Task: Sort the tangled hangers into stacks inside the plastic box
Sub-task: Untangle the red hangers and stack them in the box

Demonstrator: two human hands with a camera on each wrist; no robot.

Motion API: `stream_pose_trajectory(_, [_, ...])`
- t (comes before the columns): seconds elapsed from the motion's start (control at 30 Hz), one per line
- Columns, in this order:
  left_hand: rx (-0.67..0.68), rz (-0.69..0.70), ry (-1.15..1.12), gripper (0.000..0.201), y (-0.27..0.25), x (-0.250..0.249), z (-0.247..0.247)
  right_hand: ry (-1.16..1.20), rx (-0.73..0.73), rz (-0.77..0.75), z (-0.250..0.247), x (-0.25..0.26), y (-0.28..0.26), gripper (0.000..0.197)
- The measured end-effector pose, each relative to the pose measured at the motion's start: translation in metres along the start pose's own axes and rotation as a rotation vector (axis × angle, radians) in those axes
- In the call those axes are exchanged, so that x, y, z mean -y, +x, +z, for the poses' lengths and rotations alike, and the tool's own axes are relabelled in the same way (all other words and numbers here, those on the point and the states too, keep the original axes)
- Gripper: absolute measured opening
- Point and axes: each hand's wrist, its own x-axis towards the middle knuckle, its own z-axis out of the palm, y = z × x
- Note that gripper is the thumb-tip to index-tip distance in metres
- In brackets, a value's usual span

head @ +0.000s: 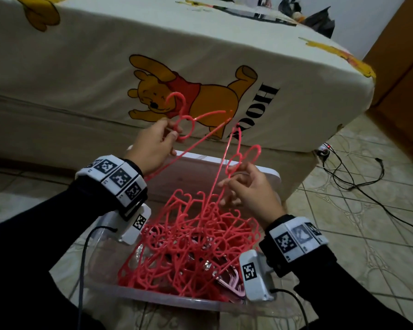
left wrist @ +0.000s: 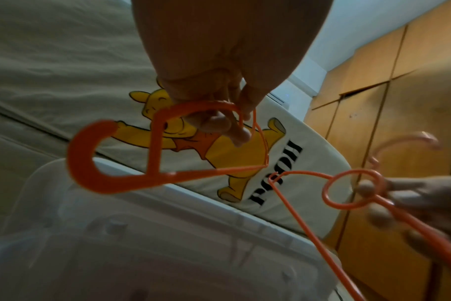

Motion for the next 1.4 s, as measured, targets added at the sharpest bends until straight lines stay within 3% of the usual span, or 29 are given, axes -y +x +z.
stream_pose_trajectory(0.4, [0.303, 0.122, 0.04, 0.015, -0.031, -0.013, 0.028, -0.3, -0.093, -0.202, 0.021, -0.007, 0.017, 0.02])
stream_pose_trajectory(0.63, [0.354, 0.15, 0.06, 0.016, -0.044, -0.01, 0.04, -0.391, -0.182, -0.256, 0.026, -0.013, 0.018, 0.009])
stream_pose_trajectory(0.77, [0.332, 0.144, -0.013, 0.017, -0.051, -0.007, 0.047, -0.376, -0.197, -0.281, 0.023, -0.012, 0.018, 0.007])
stream_pose_trajectory(0.9, [0.315, 0.179, 0.071, 0.022, -0.052, -0.008, 0.049, -0.384, -0.205, -0.291, 0.019, -0.009, 0.017, 0.009])
stream_pose_trajectory(1.1, [0.275, 0.24, 0.336, 0.007, -0.044, -0.006, 0.041, -0.807, -0.301, -0.415, -0.004, -0.001, 0.021, 0.017])
stream_pose_trajectory(1.23, [0.33, 0.301, 0.39, 0.007, -0.038, -0.005, 0.033, -1.269, -0.215, -0.362, -0.019, -0.005, 0.021, 0.025])
stream_pose_trajectory(1.4, [0.265, 0.369, 0.586, 0.016, -0.036, -0.001, 0.032, -1.471, -0.168, -0.421, -0.015, -0.01, 0.022, 0.017])
